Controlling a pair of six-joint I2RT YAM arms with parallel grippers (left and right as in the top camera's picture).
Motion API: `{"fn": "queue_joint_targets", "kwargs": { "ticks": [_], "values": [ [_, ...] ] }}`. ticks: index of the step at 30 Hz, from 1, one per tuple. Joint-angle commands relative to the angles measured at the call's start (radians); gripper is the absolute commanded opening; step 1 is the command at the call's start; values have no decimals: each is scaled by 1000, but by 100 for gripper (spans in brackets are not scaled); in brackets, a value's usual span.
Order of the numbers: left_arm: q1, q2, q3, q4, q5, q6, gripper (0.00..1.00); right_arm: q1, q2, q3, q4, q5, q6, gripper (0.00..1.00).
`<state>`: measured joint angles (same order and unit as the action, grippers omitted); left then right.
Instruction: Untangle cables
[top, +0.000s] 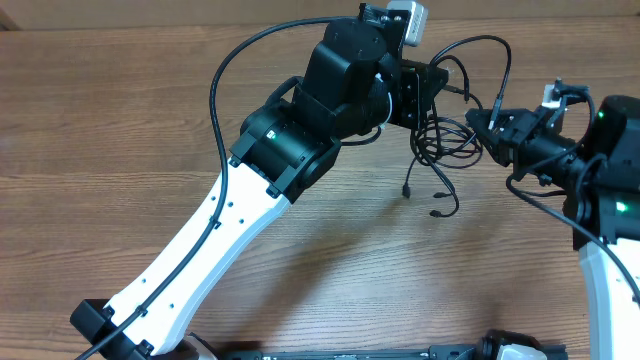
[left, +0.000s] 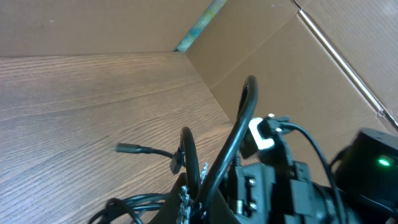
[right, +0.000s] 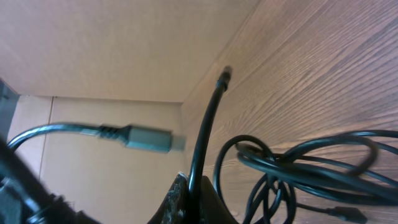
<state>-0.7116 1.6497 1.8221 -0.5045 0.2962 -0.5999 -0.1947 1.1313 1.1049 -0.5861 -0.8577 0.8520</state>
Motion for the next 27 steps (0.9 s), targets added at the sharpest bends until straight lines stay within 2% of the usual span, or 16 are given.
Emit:
{"fn": "queue_joint_targets", "kwargs": {
  "ticks": [1, 9, 14, 19, 27],
  "values": [
    [0, -17, 13, 3, 8, 17, 4, 2, -32, 16, -32, 60, -24, 4],
    [20, -17, 13, -47, -106, 12, 4, 2, -48, 16, -182, 183, -24, 4],
    [24, -17, 13, -56, -174, -20, 4, 2, -48, 16, -253, 185, -24, 4],
    [24, -17, 13, -44, -180, -32, 4, 2, -48, 16, -341, 186, -24, 4],
    [24, -17, 13, -10, -175, -32, 4, 3, -48, 16, -487, 184, -24, 24]
  ]
}}
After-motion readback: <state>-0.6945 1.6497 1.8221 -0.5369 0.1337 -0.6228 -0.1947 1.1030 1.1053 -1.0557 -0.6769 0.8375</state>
